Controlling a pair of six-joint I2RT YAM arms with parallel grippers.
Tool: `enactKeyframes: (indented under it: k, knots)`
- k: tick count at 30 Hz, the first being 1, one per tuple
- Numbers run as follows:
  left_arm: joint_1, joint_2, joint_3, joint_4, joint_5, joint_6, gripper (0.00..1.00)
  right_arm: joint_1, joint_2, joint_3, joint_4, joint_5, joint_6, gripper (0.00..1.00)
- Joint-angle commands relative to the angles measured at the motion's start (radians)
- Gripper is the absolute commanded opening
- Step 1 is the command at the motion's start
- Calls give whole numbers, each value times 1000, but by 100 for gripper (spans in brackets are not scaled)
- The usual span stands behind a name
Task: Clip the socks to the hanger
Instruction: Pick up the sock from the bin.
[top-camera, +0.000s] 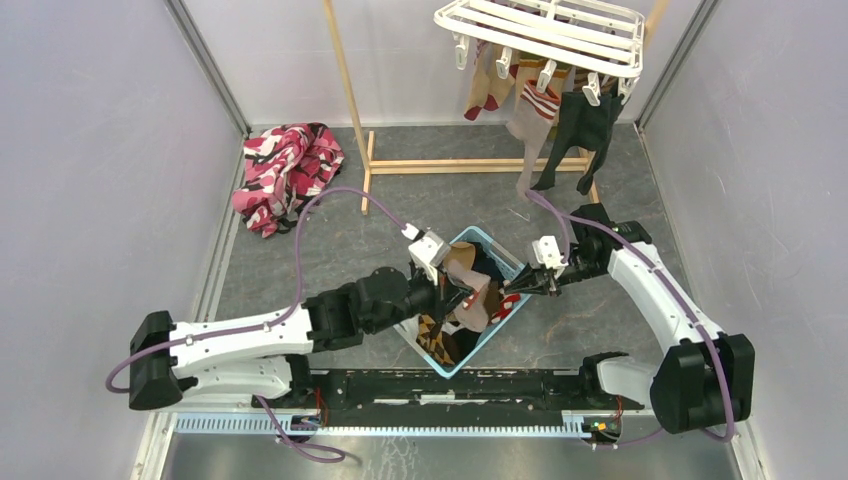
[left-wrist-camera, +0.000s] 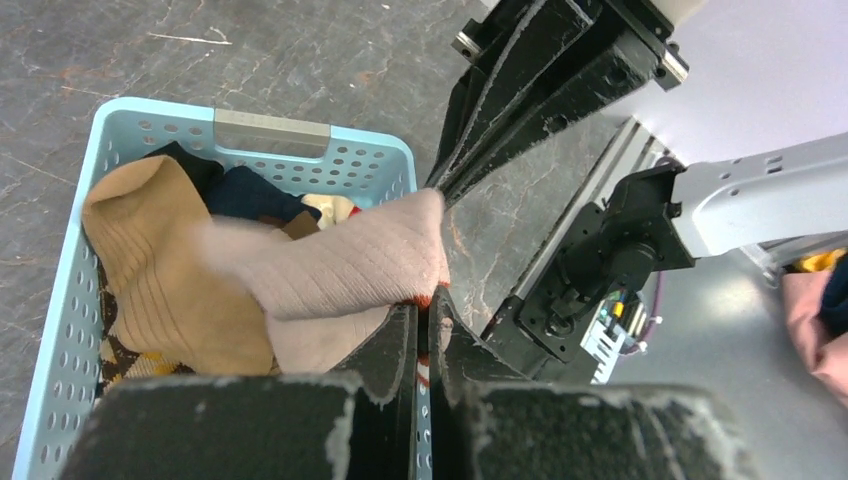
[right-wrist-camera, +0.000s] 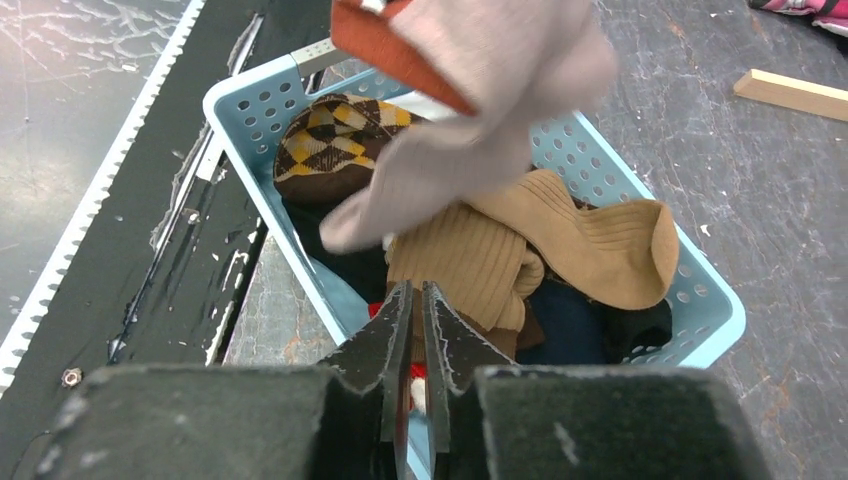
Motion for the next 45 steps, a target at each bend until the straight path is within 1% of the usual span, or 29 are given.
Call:
enactKeyframes:
  k: [1, 3, 4, 6, 9, 12, 14, 15, 16, 17, 20, 22, 24, 25, 27, 30, 31, 34, 37, 39, 40, 43, 45]
  knots:
    - [94, -46, 38, -69, 184, -105, 2, -10, -47, 31, -23, 9, -38, 15]
    - [169, -41, 23, -39, 325, -155, 2, -8, -71, 33, -28, 6, -52, 18]
    - [189, -35, 12, -10, 381, -180, 2, -7, -83, 34, -40, 7, -71, 20]
    - [253, -11, -9, 63, 493, -230, 2, -6, -101, 44, -92, 12, -145, 25]
    - [309, 53, -7, 139, 615, -289, 2, -5, -146, 51, -105, 29, -196, 35]
    - [353, 135, 12, 190, 726, -343, 2, 10, -193, 43, -104, 25, -283, 51]
    - [377, 180, 23, 221, 774, -372, 2, 34, -214, 38, -100, 22, -334, 66]
    - [387, 197, 34, 223, 798, -375, 2, 47, -220, 36, -81, 18, -333, 74]
    - [396, 214, 42, 222, 813, -377, 2, 58, -225, 37, -58, 18, -320, 78]
    - [405, 225, 49, 216, 823, -379, 2, 70, -225, 40, -18, 26, -280, 80]
    - [424, 238, 60, 208, 846, -375, 2, 121, -213, 41, 222, 86, -5, 80]
    - [428, 241, 65, 201, 852, -368, 2, 171, -214, 22, 392, 168, 179, 76]
    - [431, 244, 69, 200, 857, -366, 2, 230, -229, -20, 572, 286, 367, 71]
    - [432, 246, 69, 201, 859, -366, 2, 256, -235, -34, 632, 336, 438, 70]
    - [432, 253, 70, 202, 860, -361, 2, 301, -233, -33, 660, 388, 464, 67]
    - [435, 265, 70, 201, 873, -358, 2, 314, -223, -18, 642, 389, 487, 57]
    - [435, 272, 73, 201, 881, -358, 2, 314, -225, -21, 639, 389, 485, 55]
    - [438, 283, 87, 180, 895, -346, 2, 315, -242, -30, 605, 379, 446, 56]
    - [442, 287, 108, 121, 903, -315, 2, 316, -252, 11, 455, 357, 309, 62]
    - [447, 285, 119, 93, 909, -301, 2, 315, -268, 14, 422, 356, 284, 62]
    - [449, 286, 122, 87, 912, -299, 2, 315, -280, 0, 431, 353, 283, 62]
    - [452, 292, 136, 72, 933, -297, 2, 315, -287, -34, 483, 358, 316, 59]
    - [452, 301, 147, 67, 944, -298, 2, 314, -273, -33, 502, 382, 347, 51]
